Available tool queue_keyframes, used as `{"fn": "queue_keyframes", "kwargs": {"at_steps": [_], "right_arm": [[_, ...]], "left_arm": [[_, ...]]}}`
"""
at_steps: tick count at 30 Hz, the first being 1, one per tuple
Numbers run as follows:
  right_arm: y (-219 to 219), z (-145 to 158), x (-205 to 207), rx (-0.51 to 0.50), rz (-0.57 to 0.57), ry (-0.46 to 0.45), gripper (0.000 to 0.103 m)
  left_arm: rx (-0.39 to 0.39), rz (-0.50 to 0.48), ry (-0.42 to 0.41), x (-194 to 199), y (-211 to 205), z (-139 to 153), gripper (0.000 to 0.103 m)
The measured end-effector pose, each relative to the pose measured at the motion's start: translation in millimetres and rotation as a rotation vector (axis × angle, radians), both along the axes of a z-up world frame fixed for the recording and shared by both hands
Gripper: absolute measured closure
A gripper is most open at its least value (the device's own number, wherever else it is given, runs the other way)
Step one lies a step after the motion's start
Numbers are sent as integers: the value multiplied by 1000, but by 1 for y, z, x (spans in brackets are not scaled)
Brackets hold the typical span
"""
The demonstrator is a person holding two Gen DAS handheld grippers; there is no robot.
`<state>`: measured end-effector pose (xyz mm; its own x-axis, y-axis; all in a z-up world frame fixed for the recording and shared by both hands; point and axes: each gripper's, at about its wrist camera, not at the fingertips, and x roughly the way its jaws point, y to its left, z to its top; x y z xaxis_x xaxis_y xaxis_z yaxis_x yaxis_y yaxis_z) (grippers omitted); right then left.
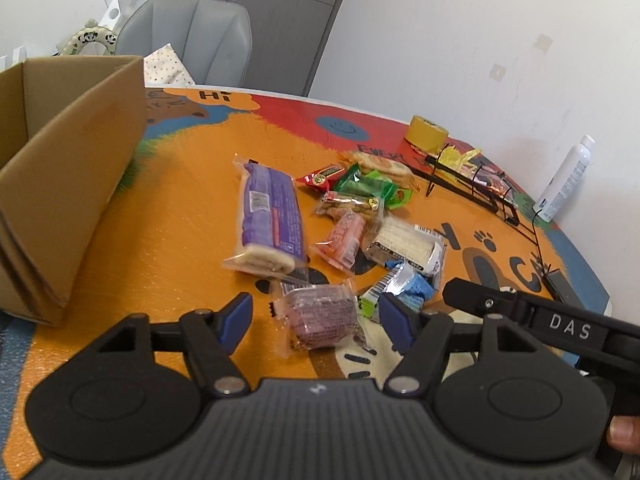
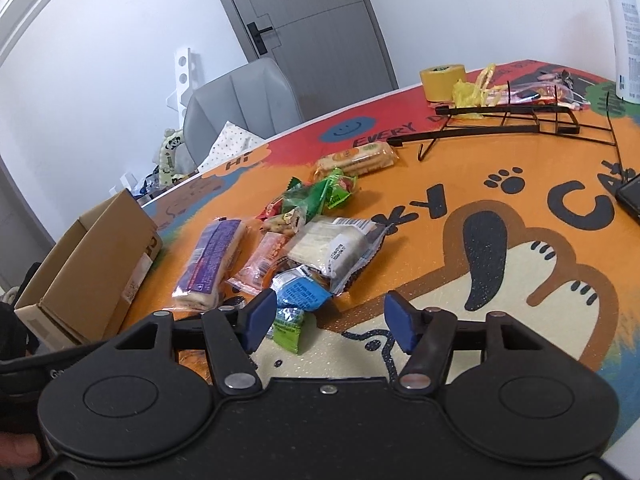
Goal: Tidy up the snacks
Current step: 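Grasp the pink-wrapped cake with the left tool while the right tool grasps a blue-green wrapper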
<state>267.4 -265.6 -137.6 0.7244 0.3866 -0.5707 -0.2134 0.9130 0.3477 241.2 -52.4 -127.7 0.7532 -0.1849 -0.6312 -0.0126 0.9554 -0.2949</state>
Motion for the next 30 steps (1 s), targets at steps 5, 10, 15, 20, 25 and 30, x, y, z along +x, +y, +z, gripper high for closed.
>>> {"fn": "queue_keyframes", "kwargs": {"at_steps": [5,10,15,20,25,30], "right_arm": [[1,-1,4,5,5,4,42],[2,-1,5,13,9,3,42],[11,-4,8,2,25,8,41],[19,-6,12,-1,25,10,34],[32,-7,16,-27,33,11,31],[48,-9,19,-91,17,1,26]], "left_arm": [[18,10,6,8,-5,-6,34],[56,10,1,13,-14,-11,34],[115,10,-15,12,-16,-13,53],[110,14,-12,9,-6,-11,64],[95,25,-8,6,5,-9,65],[93,40,-11,3,15,-5,65]]}}
